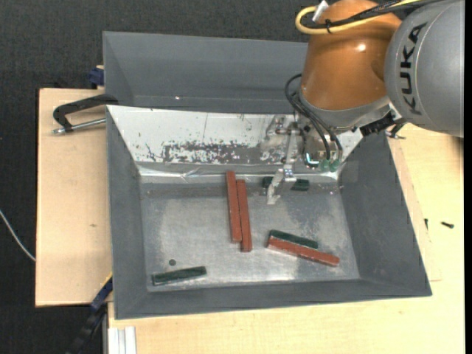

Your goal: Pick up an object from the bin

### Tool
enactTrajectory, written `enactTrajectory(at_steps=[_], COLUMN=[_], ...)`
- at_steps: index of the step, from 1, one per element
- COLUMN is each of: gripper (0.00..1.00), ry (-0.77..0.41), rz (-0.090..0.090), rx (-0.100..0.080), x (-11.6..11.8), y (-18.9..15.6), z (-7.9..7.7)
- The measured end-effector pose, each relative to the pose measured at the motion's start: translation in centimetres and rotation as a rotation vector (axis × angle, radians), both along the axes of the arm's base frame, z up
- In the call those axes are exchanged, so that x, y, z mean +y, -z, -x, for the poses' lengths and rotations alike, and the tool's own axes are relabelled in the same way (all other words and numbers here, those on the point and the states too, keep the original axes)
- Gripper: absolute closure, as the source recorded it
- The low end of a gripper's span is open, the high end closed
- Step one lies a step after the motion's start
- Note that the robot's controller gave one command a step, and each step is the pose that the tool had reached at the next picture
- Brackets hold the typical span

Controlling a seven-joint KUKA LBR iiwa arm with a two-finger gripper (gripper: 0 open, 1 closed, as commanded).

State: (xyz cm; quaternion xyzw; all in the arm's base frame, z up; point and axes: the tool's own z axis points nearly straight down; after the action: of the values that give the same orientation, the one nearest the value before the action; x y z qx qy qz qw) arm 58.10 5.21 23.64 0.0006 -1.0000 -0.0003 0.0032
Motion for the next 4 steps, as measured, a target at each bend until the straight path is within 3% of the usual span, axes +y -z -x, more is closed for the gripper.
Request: enactTrajectory(at_steps=[1, 2, 3, 4], gripper=[0.0, 0.0, 0.0, 0.0], ry=[0.001, -0.056, -0.008, -0.101], rz=[-0.001, -0.001, -0.001, 0.001], rx=[-0.008, -0.015, -0.006, -0.006], x=[0.0, -1.9, -5.6, -6.2], y=[-0.4, 4.2, 8.3, 10.1], z=[-0.1, -1.4, -0.2, -0.2])
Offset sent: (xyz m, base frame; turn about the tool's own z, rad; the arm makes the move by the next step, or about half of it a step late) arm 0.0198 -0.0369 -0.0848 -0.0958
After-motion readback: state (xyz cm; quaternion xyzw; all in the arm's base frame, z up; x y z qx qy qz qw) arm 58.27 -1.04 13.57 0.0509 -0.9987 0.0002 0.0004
